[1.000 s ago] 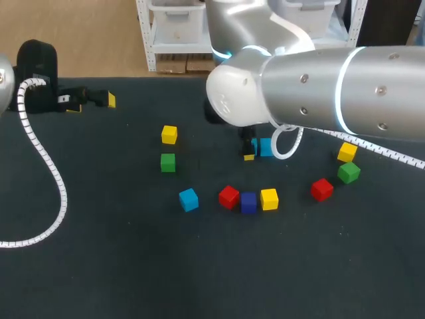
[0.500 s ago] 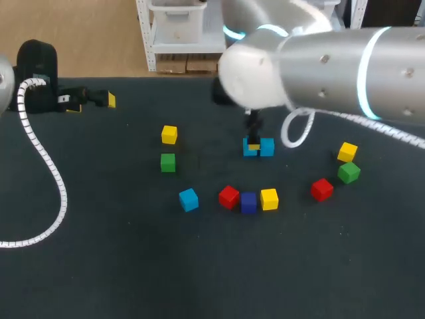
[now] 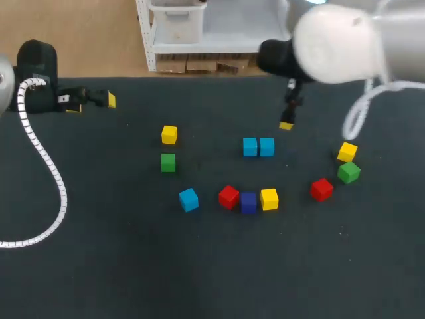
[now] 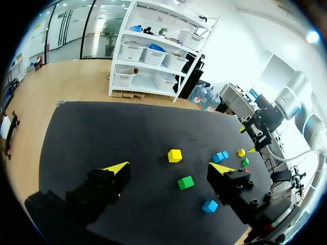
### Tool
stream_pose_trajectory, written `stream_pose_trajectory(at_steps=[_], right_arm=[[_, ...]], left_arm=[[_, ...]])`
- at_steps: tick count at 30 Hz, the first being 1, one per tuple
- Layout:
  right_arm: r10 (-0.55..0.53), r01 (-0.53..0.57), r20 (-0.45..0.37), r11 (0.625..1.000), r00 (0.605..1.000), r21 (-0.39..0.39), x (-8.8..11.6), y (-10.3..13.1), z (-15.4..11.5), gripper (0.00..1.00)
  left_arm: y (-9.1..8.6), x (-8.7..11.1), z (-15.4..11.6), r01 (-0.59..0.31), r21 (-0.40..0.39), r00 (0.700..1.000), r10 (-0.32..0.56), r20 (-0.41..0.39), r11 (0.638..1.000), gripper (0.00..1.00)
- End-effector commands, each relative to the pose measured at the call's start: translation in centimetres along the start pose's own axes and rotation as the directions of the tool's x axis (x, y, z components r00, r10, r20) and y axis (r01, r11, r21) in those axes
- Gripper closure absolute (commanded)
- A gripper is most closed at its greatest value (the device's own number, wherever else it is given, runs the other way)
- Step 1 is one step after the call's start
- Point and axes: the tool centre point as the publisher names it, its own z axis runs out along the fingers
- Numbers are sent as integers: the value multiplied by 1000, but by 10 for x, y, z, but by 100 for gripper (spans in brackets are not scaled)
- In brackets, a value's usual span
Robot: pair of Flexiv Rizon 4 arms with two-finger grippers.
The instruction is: Place the blue cubes, place green cubes on the blue cubes, place the yellow cubes on the green cubes, then place the red cubes on the yellow cubes, and place purple cube on the red cubes.
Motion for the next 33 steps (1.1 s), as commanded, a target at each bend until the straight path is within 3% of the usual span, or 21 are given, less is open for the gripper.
stream_pose_trajectory(at_steps=[1,11,13,28,31,33], right_arm=[[-4,-77,320,968,947,238,61,23,-16,0],[50,-172,372,938,927,302,101,31,-27,0],[44,-137,307,947,951,289,103,31,-28,0],[44,-137,307,947,951,289,103,31,-28,0],[98,-224,409,936,907,273,122,32,-39,0],[125,-286,503,923,855,257,128,34,-42,0]], left_arm=[[3,2,-1,-3,16,1000,3,8,1000,0],[3,2,-1,-3,16,1000,3,8,1000,0],[3,2,-1,-3,16,1000,3,8,1000,0],[3,2,-1,-3,16,1000,3,8,1000,0],[3,2,-1,-3,16,1000,3,8,1000,0],[3,2,-1,-3,16,1000,3,8,1000,0]])
